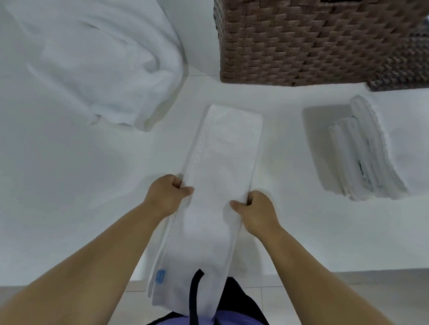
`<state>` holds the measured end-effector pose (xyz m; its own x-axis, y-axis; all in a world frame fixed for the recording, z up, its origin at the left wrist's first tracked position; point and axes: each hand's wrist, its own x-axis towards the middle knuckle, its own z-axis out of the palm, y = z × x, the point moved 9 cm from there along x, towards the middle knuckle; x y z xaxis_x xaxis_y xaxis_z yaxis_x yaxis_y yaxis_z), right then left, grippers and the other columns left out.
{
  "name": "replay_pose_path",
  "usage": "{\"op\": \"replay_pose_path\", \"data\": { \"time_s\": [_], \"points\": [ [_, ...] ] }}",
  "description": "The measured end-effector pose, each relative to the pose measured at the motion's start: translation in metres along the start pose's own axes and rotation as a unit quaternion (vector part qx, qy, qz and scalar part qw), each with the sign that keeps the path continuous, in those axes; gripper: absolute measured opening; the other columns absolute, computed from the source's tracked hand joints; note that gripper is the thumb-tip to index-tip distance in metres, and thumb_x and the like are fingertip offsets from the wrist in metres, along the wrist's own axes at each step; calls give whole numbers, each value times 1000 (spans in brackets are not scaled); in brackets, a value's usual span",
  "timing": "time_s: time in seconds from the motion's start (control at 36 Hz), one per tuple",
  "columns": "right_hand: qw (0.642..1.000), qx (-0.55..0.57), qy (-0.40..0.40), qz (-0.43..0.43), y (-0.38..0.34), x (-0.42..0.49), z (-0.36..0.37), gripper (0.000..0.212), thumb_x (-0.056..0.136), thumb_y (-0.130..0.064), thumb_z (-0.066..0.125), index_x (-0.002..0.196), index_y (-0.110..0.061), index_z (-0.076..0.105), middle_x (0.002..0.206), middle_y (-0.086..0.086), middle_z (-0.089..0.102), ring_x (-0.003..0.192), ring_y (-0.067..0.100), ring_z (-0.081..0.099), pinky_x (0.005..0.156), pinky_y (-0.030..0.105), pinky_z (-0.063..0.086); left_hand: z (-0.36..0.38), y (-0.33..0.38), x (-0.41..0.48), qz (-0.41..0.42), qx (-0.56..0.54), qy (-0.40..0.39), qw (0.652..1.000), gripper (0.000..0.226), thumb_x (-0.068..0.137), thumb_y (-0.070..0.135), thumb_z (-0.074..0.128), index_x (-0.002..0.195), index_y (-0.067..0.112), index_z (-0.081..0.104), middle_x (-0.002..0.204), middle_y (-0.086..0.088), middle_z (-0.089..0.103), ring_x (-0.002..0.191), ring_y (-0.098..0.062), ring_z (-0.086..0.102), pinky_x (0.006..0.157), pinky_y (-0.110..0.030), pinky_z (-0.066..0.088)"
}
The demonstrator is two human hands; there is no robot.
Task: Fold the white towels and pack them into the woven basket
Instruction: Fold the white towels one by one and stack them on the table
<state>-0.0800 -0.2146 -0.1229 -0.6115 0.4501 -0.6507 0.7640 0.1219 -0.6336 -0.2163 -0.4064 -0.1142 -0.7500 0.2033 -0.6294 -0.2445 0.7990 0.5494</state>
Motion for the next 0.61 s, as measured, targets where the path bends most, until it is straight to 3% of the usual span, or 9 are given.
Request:
{"op": "replay_pose_path", "data": {
  "time_s": [0.08, 0.17, 0.22, 0.28, 0.33, 0.39, 0.47, 0.56, 0.61],
  "points": [
    [999, 43, 0, -6, -4, -12, -1, 18, 85, -21, 69, 69, -19, 61, 73, -7, 65, 67, 12, 64, 51, 14, 47, -4, -6, -13, 4, -66, 7, 998, 25, 82, 30, 71, 76, 13, 54, 72, 1, 57, 60, -13, 52, 53, -23, 40],
    [996, 79, 25, -16, -7, -26, -7, 15, 80, -20, 75, 80, -13, 62, 83, 2, 70, 78, 20, 68, 72, 34, 57, -13, -9, -29, 14, -151, 34, 988, 24, 79, 24, 75, 85, 16, 53, 87, -3, 62, 68, -14, 57, 58, -23, 44],
    [992, 119, 47, -15, -8, -38, -13, 37, 75, -23, 80, 98, -15, 53, 93, 2, 66, 83, 19, 67, 76, 36, 56, -21, -8, -42, 31, -222, 41, 974, 28, 78, 17, 76, 87, 23, 50, 89, -3, 63, 63, -10, 59, 52, -20, 45],
    [987, 147, 59, -35, -14, -52, -19, 54, 73, -24, 82, 111, -21, 44, 95, 2, 65, 83, 17, 66, 69, 29, 54, -27, -2, -57, 64, -254, 26, 965, 33, 78, 14, 75, 96, 31, 53, 84, -2, 64, 60, -8, 61, 51, -18, 47],
    [984, 151, 67, -74, -24, -67, -26, 59, 73, -23, 81, 117, -29, 43, 90, 2, 67, 78, 13, 66, 63, 20, 50, -34, 5, -73, 100, -251, 13, 963, 38, 80, 14, 74, 106, 36, 57, 80, -1, 60, 67, -12, 60, 64, -24, 51],
    [981, 136, 68, -120, -35, -82, -30, 56, 74, -20, 79, 119, -29, 47, 87, 4, 69, 77, 15, 67, 66, 24, 53, -42, 12, -89, 133, -242, 12, 961, 37, 79, 12, 74, 109, 32, 63, 80, -6, 57, 72, -16, 58, 73, -28, 50],
    [977, 110, 60, -170, -49, -105, -34, 59, 71, -8, 80, 117, -31, 52, 92, 6, 67, 87, 22, 65, 81, 35, 55, -53, 19, -114, 172, -224, 9, 959, 49, 70, 7, 80, 114, 22, 65, 89, -8, 68, 79, -21, 66, 75, -25, 53],
    [975, 42, 59, -210, -63, -130, -34, 75, 66, -4, 82, 130, -27, 50, 109, -8, 60, 99, 16, 59, 89, 35, 52, -63, 28, -139, 219, -172, 18, 960, 68, 58, 3, 86, 119, 20, 62, 95, -4, 69, 85, -19, 67, 78, -28, 55],
    [968, -19, 81, -237, -73, -148, -37, 80, 66, -6, 81, 136, -23, 46, 114, -13, 54, 107, 15, 53, 91, 33, 48, -69, 34, -153, 252, -132, 36, 958, 69, 57, 0, 85, 118, 21, 61, 93, 2, 67, 83, -15, 65, 71, -21, 53]
  ]
}}
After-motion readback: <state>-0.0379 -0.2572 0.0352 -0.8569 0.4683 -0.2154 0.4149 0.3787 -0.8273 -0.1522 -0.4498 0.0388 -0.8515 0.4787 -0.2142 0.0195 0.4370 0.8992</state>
